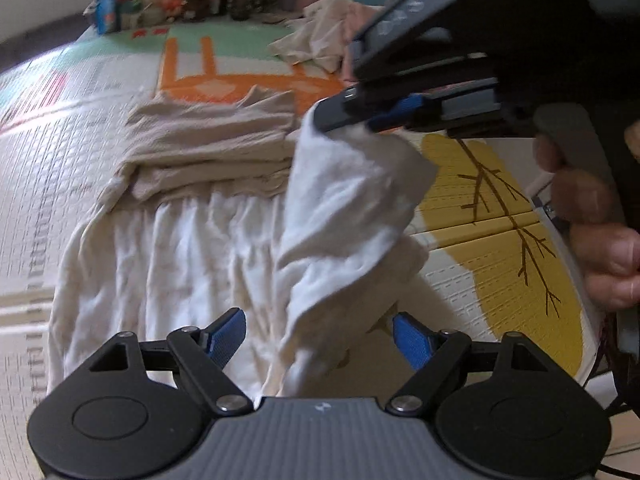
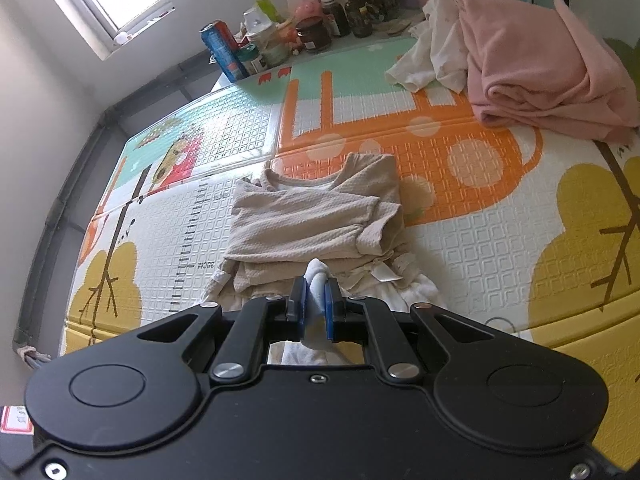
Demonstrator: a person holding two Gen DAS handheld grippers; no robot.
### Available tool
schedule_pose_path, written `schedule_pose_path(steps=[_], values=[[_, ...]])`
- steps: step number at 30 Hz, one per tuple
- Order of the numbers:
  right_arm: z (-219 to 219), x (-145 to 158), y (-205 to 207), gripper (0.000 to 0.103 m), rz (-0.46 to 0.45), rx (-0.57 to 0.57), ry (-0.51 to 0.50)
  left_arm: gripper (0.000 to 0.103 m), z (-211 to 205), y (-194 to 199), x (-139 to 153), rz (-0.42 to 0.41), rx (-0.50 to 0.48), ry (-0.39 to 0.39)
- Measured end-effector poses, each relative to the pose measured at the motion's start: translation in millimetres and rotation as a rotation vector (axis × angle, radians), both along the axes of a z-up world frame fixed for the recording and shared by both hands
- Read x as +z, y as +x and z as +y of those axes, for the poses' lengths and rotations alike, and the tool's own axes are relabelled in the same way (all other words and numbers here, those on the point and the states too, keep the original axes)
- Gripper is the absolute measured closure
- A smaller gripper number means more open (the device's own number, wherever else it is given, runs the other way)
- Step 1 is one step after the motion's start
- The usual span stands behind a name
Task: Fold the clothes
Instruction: 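Lift the pinched white leg with the right gripper toward the beige top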
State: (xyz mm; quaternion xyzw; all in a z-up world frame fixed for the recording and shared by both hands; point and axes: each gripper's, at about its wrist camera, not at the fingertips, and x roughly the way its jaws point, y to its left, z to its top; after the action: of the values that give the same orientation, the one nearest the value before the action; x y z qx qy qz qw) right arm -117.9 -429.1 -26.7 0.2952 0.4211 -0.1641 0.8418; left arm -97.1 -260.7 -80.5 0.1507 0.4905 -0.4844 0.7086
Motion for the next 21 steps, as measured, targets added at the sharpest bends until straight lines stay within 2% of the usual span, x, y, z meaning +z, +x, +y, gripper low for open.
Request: schedule_pose_path(steps=[12, 21], values=[[2.5, 8.7, -5.1, 0.096, -0.011, 0.004, 0.003, 0.02, -21.6, 2.8, -11.4, -0.084, 0.01, 0.033], [0.6, 10.1, -11.2, 0.096, -0.009, -0.011, -0.005, 0.02, -14.0, 20.1, 0.6, -0.116, 0.071, 0.014]])
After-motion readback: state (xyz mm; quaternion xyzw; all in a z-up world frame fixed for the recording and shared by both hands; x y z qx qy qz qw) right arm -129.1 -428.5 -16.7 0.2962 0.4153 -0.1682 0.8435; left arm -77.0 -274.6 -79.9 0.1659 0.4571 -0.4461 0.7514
